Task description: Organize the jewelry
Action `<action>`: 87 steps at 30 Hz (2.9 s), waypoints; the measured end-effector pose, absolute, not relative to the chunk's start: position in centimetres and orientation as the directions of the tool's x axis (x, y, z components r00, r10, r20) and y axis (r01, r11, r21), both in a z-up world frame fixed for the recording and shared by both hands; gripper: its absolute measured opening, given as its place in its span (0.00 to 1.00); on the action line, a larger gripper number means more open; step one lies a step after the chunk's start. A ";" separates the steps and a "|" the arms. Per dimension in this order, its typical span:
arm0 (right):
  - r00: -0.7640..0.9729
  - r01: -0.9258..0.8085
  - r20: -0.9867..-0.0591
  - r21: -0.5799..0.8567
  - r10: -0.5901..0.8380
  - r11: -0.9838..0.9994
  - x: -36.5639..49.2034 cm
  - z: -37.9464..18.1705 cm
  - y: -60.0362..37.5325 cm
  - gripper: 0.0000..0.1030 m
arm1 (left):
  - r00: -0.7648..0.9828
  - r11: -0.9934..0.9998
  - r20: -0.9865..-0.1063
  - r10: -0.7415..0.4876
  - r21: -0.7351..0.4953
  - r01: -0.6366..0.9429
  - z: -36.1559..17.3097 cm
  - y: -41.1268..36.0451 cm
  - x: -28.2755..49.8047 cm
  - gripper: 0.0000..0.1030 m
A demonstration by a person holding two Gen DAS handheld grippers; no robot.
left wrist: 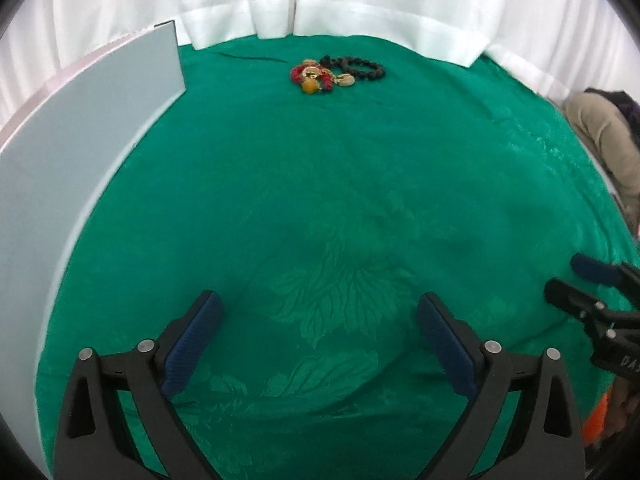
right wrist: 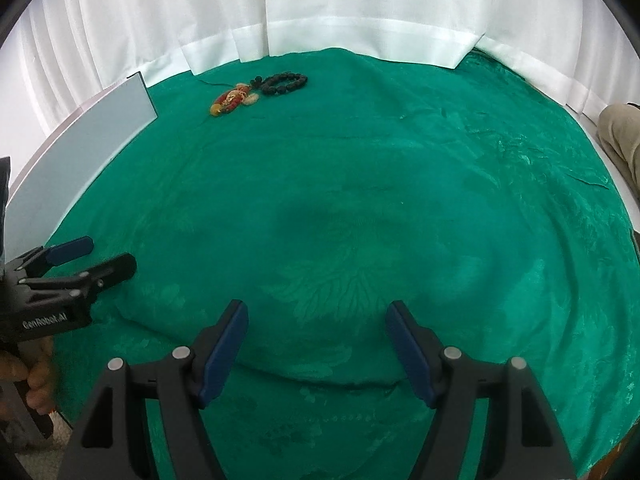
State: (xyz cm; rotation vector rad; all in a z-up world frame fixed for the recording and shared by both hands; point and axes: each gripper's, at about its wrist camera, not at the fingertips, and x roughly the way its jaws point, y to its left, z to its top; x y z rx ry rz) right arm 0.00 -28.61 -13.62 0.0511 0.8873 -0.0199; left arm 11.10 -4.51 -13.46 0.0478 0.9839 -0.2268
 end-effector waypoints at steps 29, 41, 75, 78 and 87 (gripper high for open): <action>0.658 0.037 -0.753 0.063 0.023 0.997 0.4 -13.0 -28.9 0.72 | 0.509 0.947 -0.808 -0.297 -0.184 0.262 -7.6 -3.9 14.7 0.99; 0.663 0.052 -0.748 0.095 0.037 0.994 0.4 -13.0 -30.0 0.72 | 0.569 0.932 -0.762 -0.308 -0.120 0.343 -7.4 -7.6 30.0 0.86; 0.664 0.040 -0.746 0.111 0.057 0.993 0.2 -12.7 -30.0 0.72 | 0.476 0.844 -0.697 -0.536 -0.457 0.280 -5.6 -2.2 23.7 0.16; 0.670 0.028 -0.740 0.103 0.057 0.994 -0.3 -12.3 -29.4 0.72 | 0.383 0.783 -0.684 -0.621 -0.564 0.262 -6.6 -1.5 21.1 0.16; 0.671 0.027 -0.739 0.103 0.059 0.994 -1.9 -11.8 -28.5 0.72 | 0.432 0.872 -0.757 -0.490 -0.429 0.237 -8.9 -1.2 22.2 0.37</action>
